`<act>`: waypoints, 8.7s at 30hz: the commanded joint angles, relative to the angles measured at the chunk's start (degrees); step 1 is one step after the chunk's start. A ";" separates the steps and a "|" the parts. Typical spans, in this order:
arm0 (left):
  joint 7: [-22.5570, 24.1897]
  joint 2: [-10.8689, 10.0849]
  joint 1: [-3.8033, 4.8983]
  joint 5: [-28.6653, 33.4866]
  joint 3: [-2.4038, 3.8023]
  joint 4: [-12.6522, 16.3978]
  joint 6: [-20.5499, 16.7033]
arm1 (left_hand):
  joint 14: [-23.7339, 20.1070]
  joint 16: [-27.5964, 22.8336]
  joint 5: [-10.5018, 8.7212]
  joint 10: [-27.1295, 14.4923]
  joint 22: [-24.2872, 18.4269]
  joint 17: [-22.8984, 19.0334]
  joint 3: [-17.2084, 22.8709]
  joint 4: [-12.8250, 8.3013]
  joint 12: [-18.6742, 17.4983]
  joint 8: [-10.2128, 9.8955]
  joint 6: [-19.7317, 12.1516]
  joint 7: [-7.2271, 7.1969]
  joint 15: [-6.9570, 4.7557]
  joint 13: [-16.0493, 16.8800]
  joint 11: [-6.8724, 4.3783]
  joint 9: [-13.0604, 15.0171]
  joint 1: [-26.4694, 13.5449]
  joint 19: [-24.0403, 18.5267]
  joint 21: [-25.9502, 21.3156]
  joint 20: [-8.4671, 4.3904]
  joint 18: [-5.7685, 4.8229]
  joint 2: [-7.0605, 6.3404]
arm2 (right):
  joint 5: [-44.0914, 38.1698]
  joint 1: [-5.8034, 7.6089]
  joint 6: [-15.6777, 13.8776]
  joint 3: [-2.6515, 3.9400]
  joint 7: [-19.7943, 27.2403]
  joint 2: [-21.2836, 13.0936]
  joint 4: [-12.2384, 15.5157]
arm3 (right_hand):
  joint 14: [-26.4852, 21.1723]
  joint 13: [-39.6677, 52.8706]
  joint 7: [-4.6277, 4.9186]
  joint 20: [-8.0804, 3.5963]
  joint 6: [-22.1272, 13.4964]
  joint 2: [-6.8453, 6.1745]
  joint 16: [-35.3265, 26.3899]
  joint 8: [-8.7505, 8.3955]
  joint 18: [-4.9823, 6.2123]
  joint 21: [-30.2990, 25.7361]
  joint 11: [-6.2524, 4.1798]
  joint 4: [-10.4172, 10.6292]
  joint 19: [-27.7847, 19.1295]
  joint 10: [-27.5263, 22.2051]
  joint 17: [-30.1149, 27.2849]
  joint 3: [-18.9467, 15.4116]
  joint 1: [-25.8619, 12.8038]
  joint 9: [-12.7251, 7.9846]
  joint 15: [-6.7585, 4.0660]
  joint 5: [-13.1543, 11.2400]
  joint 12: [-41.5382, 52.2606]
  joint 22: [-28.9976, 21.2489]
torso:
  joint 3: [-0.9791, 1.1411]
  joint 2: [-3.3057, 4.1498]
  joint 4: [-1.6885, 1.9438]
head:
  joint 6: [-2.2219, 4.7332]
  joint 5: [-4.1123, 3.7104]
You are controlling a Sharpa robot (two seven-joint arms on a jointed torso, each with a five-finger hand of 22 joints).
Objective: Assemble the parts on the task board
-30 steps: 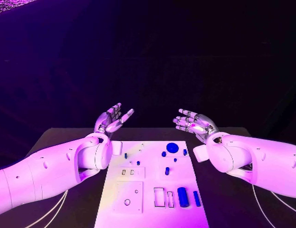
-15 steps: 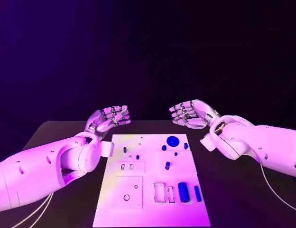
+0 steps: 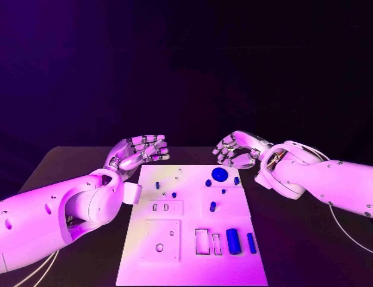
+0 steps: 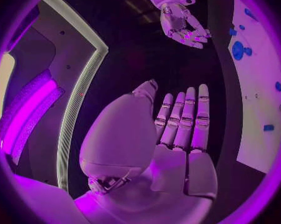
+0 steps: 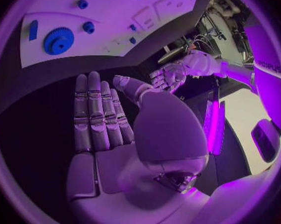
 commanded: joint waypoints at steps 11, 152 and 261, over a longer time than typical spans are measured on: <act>0.90 -1.47 0.90 -0.64 0.14 3.56 3.11 | -0.57 -0.81 -0.30 0.41 -0.26 0.34 1.68 -0.33 -0.94 0.13 0.09 2.86 0.05 -0.09 -0.08 -0.06 1.25 0.93 0.36 0.05 0.35 -0.55 | -15.29 -0.37 5.78 -0.04 -8.51 1.48 0.09 | 12.22 2.78 -2.36 -3.79 2.63 -4.82 39.46 0.29 -2.15 37.03 -2.15 2.79 13.69 -0.68 35.62 0.07 -1.17 4.28 -3.05 0.09 0.33 36.60 | -0.55 2.47 1.01 | -0.22 -0.45; -0.10 -3.68 3.58 0.09 0.33 2.34 3.04 | -4.68 -3.81 -0.48 -0.89 -1.63 0.42 3.91 -0.11 -2.05 0.04 -0.77 3.39 1.32 -0.07 0.67 -0.18 0.33 -2.53 -2.28 1.16 0.05 -1.80 | -19.75 -1.30 0.02 0.13 -15.13 20.77 -16.05 | 12.41 6.13 -3.71 -4.13 4.61 -1.71 56.11 4.98 -5.02 50.74 -3.39 6.04 21.67 -3.74 49.16 3.62 -0.12 10.65 -4.12 0.16 11.68 56.71 | -1.40 5.96 3.44 | 1.20 -0.91; -0.41 -4.08 3.64 0.28 0.26 0.35 3.79 | -4.82 -3.93 -0.57 -0.98 -1.60 0.44 4.13 -0.15 -2.10 0.04 -0.89 3.40 1.36 -0.09 0.70 -0.19 0.22 -2.64 -2.43 1.19 0.05 -2.04 | 0.24 -1.00 1.26 0.44 -18.70 -2.46 -0.30 | 14.92 58.49 -1.42 -3.02 -9.21 -3.38 67.79 4.41 -6.05 52.91 -2.36 19.20 24.96 2.26 65.95 -21.44 6.79 13.00 -2.91 0.56 67.92 63.41 | -0.56 5.10 1.78 | 0.63 -2.18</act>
